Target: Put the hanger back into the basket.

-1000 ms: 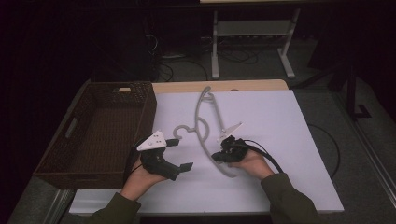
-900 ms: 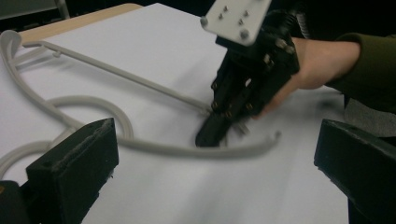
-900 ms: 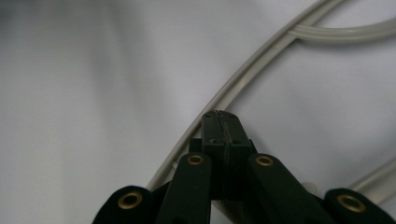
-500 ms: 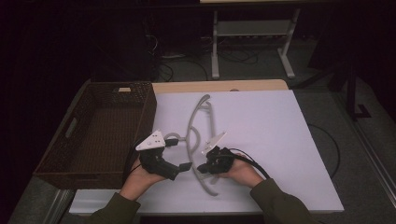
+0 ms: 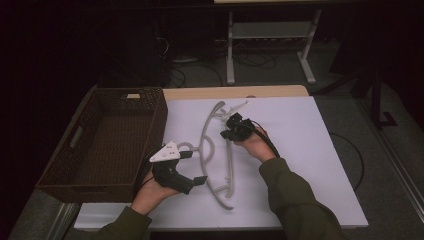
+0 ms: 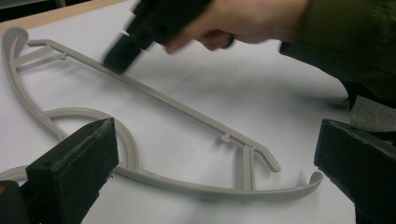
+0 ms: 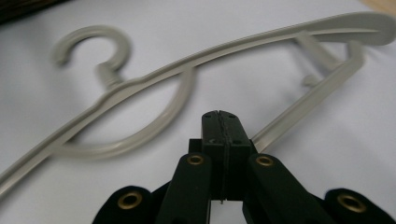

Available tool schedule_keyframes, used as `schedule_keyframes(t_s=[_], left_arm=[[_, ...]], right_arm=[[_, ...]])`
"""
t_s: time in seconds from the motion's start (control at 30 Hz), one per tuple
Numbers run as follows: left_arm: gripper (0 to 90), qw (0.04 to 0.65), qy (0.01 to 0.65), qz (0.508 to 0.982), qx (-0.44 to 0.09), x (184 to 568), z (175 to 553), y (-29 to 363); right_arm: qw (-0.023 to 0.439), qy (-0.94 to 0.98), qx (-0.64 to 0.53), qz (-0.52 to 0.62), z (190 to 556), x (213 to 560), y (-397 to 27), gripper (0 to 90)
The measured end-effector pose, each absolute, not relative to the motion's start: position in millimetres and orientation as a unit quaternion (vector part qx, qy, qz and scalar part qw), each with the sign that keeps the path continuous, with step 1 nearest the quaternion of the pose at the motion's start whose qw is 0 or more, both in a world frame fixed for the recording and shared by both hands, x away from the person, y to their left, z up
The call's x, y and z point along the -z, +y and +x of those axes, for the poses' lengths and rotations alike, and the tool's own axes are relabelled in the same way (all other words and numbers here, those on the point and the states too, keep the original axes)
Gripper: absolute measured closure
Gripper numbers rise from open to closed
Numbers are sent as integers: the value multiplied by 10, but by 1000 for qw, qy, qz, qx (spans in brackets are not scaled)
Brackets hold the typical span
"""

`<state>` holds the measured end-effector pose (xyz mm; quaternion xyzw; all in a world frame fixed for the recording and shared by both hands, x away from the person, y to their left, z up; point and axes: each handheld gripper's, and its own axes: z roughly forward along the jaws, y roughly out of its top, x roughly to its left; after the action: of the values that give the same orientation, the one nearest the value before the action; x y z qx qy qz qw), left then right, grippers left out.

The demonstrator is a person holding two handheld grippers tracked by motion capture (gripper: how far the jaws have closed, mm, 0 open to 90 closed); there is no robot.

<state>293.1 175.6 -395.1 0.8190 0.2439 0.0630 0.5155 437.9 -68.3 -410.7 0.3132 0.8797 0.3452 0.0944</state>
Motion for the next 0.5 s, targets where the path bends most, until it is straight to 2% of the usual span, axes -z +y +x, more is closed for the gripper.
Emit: schedule_keyframes(t_s=[0.2,0.5], left_arm=[[0,512,242,821,-63,3964,2931,1753],[0,508,239,825,-62,3989,2933,1740]], right_arm=[[111,879,-329,326,4650,4152,-553,896],[130,892,-288,324,4805,4211,-503,896]])
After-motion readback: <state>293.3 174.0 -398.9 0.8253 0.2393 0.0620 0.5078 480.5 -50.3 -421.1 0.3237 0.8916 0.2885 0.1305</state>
